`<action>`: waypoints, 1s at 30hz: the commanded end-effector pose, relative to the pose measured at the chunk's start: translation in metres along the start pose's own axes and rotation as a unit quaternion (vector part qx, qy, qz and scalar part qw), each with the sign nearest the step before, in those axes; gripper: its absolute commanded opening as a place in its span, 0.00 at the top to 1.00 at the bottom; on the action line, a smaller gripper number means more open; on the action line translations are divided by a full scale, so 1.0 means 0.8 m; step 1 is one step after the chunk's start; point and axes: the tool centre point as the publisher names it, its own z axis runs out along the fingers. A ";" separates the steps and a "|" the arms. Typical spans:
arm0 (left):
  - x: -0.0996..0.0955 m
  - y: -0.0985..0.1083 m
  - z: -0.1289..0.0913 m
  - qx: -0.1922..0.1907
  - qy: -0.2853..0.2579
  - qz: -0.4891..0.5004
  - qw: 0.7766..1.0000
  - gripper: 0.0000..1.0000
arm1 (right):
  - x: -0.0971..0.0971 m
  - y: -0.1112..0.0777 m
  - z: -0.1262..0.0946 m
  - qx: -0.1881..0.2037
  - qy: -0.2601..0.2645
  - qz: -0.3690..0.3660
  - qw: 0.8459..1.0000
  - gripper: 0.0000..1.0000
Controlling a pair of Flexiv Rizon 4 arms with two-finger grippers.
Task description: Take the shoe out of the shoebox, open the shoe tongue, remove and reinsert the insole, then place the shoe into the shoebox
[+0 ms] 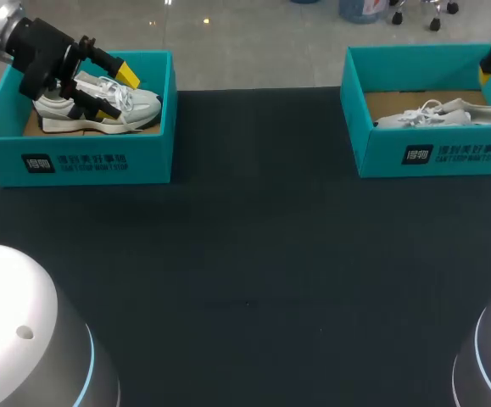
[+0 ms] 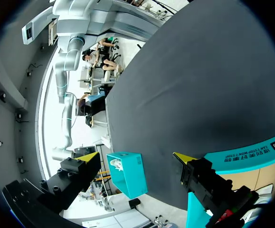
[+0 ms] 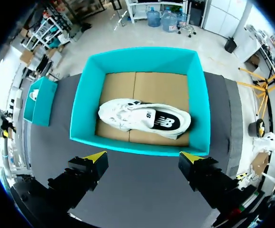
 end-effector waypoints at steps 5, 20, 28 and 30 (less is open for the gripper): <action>0.000 -0.001 0.000 0.000 0.001 0.001 1.000 0.00 | 0.041 -0.077 -0.030 -0.054 0.053 -0.232 0.970 0.00; 0.019 0.032 -0.050 0.023 0.122 0.016 0.992 0.00 | 0.088 -0.134 -0.019 -0.033 0.041 -0.354 0.934 0.00; 0.062 0.053 -0.097 0.016 0.198 0.011 0.980 0.00 | 0.096 -0.146 -0.016 -0.030 0.048 -0.379 0.924 0.00; 0.073 0.061 -0.114 0.004 0.236 0.008 0.972 0.00 | 0.096 -0.146 -0.016 -0.030 0.048 -0.379 0.924 0.00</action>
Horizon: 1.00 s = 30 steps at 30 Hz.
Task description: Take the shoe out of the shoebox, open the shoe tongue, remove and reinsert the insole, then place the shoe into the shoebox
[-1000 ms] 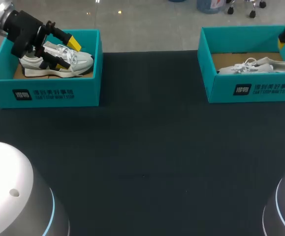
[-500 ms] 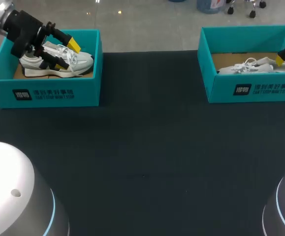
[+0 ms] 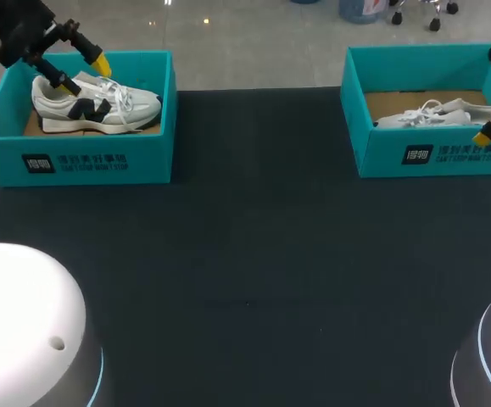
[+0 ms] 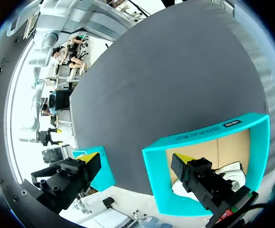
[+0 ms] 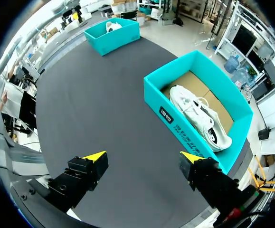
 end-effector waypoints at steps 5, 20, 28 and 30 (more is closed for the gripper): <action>0.056 0.033 -0.044 -0.007 0.110 -0.022 0.994 0.00 | 0.000 -0.001 0.000 -0.001 0.000 0.000 1.000 0.00; 0.120 0.060 -0.061 -0.018 0.224 -0.073 0.972 0.00 | 0.000 -0.001 0.000 -0.001 0.000 0.000 1.000 0.00; 0.120 0.060 -0.061 -0.018 0.224 -0.073 0.972 0.00 | 0.000 -0.001 0.000 -0.001 0.000 0.000 1.000 0.00; 0.120 0.060 -0.061 -0.018 0.224 -0.073 0.972 0.00 | 0.000 -0.001 0.000 -0.001 0.000 0.000 1.000 0.00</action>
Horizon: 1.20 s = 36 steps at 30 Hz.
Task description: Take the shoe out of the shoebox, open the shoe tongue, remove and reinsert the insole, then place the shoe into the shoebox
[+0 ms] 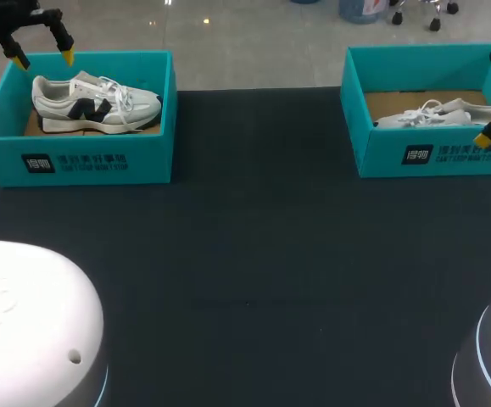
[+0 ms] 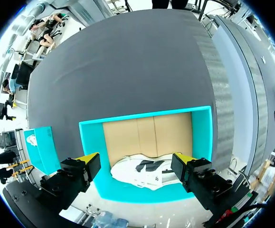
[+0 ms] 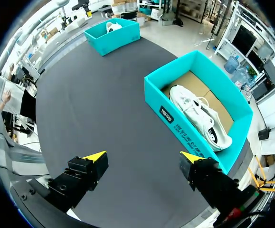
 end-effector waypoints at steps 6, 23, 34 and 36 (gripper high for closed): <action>0.000 -0.001 0.000 -0.001 0.001 0.000 1.000 0.00 | -0.001 0.000 0.000 0.001 0.000 0.000 1.000 0.00; 0.150 0.031 0.031 -0.035 0.100 -0.054 0.993 0.00 | -0.001 0.000 0.000 0.001 0.000 0.000 1.000 0.00; 0.181 0.101 0.059 -0.033 0.139 -0.037 0.989 0.00 | -0.001 0.000 0.000 0.001 0.000 0.000 1.000 0.00; 0.183 0.115 0.065 -0.030 0.138 -0.037 0.989 0.00 | -0.001 0.000 0.000 0.001 0.000 0.000 1.000 0.00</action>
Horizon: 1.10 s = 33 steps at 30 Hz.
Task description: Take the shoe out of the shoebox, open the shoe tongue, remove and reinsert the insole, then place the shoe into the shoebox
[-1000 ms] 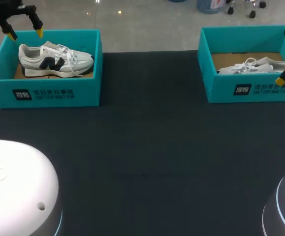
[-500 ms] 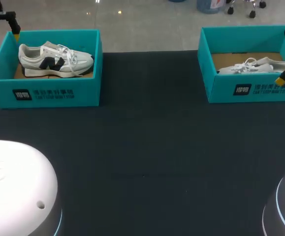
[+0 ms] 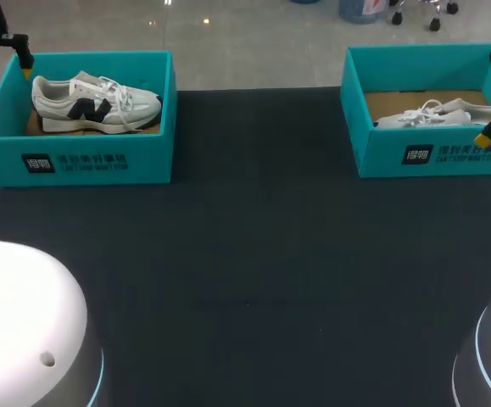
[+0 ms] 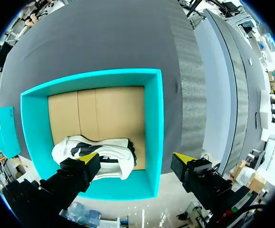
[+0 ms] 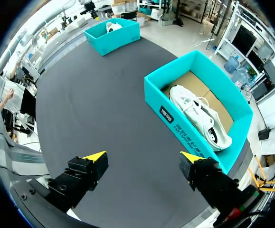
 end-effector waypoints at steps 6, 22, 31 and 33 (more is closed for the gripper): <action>-0.007 0.062 0.038 0.030 0.010 0.000 1.000 0.00 | -0.001 0.000 0.000 0.001 0.000 0.000 1.000 0.00; -0.017 0.076 0.058 0.028 0.007 -0.019 0.999 0.00 | -0.001 0.000 0.000 0.001 0.000 0.000 1.000 0.00; -0.017 0.076 0.058 0.028 0.007 -0.019 0.999 0.00 | -0.001 0.000 0.000 0.001 0.000 0.000 1.000 0.00; -0.016 0.075 0.057 0.025 0.005 -0.021 0.999 0.00 | -0.001 0.000 0.000 0.001 0.000 0.000 1.000 0.00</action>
